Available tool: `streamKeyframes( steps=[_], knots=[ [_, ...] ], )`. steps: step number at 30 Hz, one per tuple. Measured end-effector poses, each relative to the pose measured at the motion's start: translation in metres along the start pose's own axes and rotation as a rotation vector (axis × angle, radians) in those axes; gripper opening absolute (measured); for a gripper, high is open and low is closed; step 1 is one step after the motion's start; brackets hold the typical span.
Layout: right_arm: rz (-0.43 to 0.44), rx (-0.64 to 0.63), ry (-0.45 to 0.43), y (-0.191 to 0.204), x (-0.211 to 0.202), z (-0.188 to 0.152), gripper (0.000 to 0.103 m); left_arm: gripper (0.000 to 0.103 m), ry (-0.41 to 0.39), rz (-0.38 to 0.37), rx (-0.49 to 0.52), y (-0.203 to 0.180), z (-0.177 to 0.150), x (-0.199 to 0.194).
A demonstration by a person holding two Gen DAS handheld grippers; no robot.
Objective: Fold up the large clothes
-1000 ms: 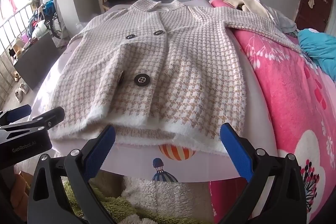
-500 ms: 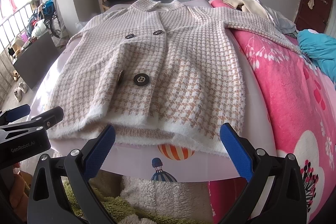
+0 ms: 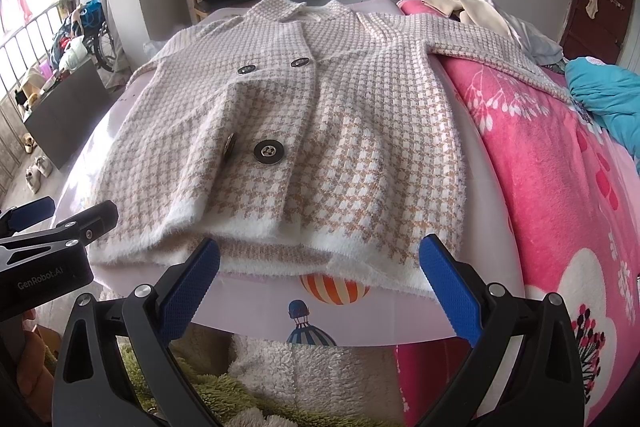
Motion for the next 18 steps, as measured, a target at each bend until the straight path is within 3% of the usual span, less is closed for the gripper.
streamKeyframes(
  steps=[18],
  knots=[
    [-0.027, -0.002, -0.003, -0.0033, -0.0025, -0.0007, 0.097, 0.095, -0.001, -0.003, -0.005, 0.0065, -0.0009, -0.0037]
  ],
)
Point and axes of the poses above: each gripper's, at about its wrist camera, not at the fingertips, and x roughly the way its jaws point, y to its left, z to its top, the point moved 3 cm from there along x, roughly the way its jaws point, and after that the axes turned 7 degrees about y, right-handed, at the moved point
